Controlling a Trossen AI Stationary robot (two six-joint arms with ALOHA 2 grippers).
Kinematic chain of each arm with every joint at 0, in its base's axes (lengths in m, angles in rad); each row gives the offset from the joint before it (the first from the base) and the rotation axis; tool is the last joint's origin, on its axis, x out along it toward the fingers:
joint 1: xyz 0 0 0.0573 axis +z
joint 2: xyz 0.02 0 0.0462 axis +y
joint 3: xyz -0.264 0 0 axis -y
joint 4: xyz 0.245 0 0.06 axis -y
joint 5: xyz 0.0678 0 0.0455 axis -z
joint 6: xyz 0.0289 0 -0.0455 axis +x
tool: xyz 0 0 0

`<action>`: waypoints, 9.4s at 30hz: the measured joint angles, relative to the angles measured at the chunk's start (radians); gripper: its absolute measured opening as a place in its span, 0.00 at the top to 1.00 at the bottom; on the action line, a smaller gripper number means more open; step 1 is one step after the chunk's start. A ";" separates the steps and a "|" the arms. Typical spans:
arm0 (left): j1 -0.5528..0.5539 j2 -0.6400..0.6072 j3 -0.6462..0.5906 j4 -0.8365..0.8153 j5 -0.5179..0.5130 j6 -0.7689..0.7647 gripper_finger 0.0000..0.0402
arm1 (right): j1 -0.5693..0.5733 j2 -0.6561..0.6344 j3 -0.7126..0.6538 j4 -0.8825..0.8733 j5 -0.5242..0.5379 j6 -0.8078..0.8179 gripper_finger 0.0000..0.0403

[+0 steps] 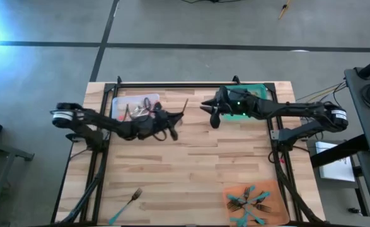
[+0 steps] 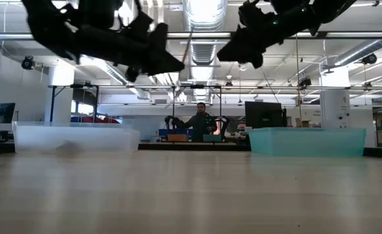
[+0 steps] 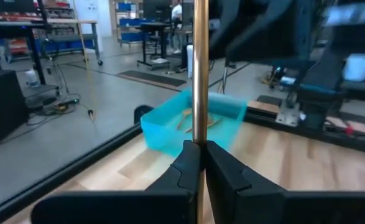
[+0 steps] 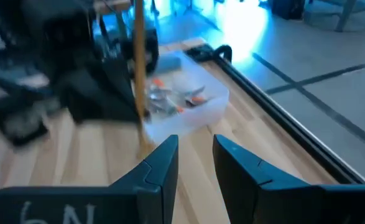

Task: Sort silverware by color (type)
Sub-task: Put the golden fork into the green bin, then put the blue fork into the orange bin

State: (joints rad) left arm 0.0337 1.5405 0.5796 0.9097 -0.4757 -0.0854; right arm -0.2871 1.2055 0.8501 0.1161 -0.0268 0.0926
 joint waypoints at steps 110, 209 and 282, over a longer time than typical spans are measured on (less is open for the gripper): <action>0.013 0.262 0.325 -0.257 -0.064 0.072 0.74 | -0.423 0.419 0.382 -1.288 0.371 -0.437 0.96; -0.933 0.409 0.596 -1.722 0.688 -1.602 0.78 | 0.045 -0.136 0.154 -1.015 -0.226 -0.155 0.74; -0.404 0.257 0.781 -1.249 -1.087 -0.982 1.00 | 0.148 0.094 -0.170 0.362 -0.286 0.076 0.65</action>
State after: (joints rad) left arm -0.3702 1.7973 1.3609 -0.3390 -1.5631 -1.0675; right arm -0.1392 1.2999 0.6805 0.4782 -0.3130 0.1691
